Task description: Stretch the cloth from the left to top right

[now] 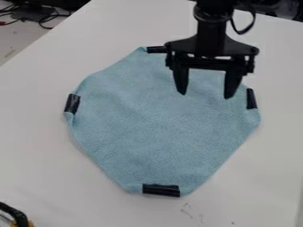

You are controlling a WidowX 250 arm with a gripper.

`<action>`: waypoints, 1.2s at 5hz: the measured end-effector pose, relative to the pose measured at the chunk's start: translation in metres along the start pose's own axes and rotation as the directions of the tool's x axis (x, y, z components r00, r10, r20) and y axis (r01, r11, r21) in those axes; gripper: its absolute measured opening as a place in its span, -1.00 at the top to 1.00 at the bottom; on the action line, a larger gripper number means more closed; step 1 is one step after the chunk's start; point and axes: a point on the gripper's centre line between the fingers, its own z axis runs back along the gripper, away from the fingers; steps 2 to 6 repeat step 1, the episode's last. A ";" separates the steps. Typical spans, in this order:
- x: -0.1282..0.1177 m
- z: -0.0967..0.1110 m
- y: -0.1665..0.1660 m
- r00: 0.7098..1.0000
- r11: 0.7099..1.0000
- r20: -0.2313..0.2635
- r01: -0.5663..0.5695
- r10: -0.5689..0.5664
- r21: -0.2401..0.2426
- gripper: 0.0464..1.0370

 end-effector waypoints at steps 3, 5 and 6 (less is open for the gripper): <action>-0.015 -0.002 -0.012 1.000 1.000 0.001 0.018 -0.018 0.023 -0.92; -0.015 -0.002 -0.012 1.000 1.000 0.001 0.018 -0.018 0.023 -0.92; -0.015 -0.002 -0.012 1.000 1.000 0.001 0.018 -0.018 0.023 -0.92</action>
